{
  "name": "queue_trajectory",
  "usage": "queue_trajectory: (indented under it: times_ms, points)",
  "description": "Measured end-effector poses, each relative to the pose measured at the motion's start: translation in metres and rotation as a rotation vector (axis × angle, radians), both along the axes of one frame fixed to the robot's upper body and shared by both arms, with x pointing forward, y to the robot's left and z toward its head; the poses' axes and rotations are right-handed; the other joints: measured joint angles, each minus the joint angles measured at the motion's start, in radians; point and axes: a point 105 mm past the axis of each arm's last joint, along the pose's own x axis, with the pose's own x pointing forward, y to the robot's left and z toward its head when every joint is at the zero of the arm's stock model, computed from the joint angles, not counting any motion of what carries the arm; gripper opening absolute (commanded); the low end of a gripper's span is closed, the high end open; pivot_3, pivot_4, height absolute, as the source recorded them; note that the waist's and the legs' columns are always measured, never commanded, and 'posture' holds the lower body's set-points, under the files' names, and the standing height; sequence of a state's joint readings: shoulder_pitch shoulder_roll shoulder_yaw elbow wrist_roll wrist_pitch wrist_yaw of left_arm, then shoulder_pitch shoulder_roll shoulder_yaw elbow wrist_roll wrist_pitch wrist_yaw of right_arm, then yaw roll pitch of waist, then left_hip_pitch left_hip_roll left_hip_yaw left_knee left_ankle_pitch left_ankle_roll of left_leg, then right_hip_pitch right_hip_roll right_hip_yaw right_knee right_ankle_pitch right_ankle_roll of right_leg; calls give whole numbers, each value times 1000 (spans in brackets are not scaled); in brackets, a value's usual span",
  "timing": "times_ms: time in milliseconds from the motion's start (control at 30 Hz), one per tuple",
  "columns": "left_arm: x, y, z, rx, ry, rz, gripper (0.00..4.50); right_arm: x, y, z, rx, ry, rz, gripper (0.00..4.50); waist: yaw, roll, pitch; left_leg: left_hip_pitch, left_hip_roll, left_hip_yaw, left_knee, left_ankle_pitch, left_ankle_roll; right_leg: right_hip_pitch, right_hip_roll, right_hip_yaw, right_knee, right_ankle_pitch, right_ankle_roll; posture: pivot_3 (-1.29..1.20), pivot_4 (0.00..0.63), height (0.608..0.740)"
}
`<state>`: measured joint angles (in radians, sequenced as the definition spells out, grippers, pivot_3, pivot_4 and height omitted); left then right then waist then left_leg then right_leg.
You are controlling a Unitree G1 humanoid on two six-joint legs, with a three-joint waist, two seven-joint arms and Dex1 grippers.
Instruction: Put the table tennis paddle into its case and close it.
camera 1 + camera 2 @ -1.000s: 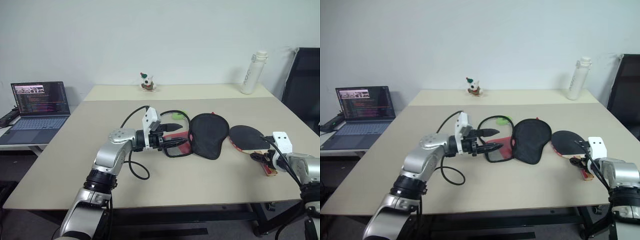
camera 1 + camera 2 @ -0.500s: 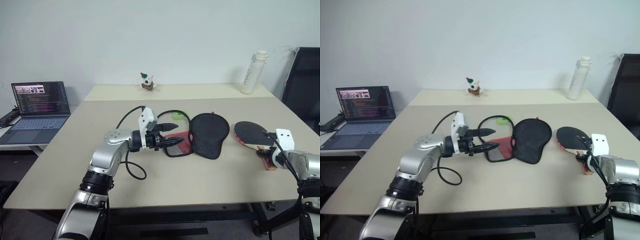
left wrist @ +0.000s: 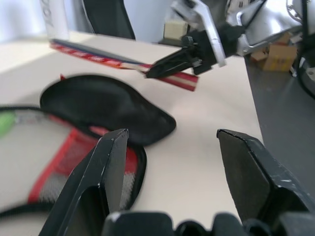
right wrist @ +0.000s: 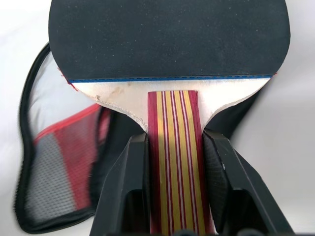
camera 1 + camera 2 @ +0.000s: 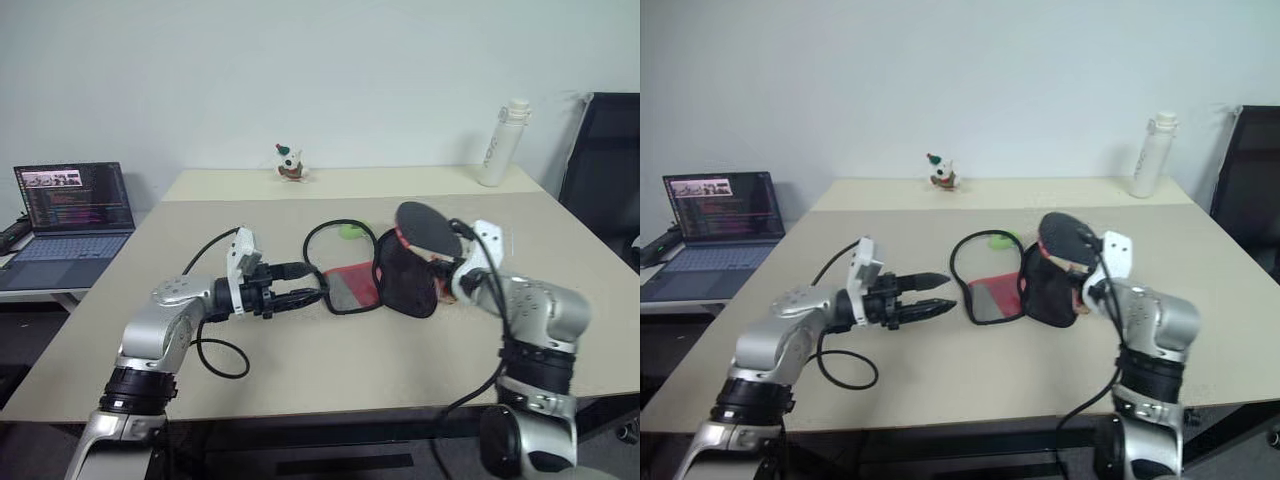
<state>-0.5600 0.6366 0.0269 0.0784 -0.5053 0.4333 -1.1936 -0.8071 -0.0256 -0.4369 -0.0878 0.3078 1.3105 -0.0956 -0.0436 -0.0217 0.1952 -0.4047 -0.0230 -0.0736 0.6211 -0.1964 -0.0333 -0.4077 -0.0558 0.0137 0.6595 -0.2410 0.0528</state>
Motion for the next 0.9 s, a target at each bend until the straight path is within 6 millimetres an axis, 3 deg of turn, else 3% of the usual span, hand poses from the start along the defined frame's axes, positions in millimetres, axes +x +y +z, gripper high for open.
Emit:
queue_trajectory:
  times_ms: [133, 400, 900]
  points:
    - [0, 2, 0, 5, -2, 13, 3140, 13, 9, -13, 3, 15, -43, 1088, 12, 0, 0, 0, 0, 0, 0, 0, 0, 0, 0, 0, -1, 0, 0, 0, 150, 740]
    - [-2, -2, 6, 11, -31, 27, 3140, 38, 1, -39, -20, 38, -160, 1088, 5, 0, 0, 0, 0, 2, -5, 0, 0, -2, 1, 0, -1, 2, -6, 0, 150, 740]
    - [-2, -4, 7, 14, -30, 38, 3140, 47, 6, -42, -53, 26, -197, 1088, 1, 0, 0, 1, 0, 2, -7, 0, 0, -3, 1, 0, -1, 2, -6, 0, 150, 740]
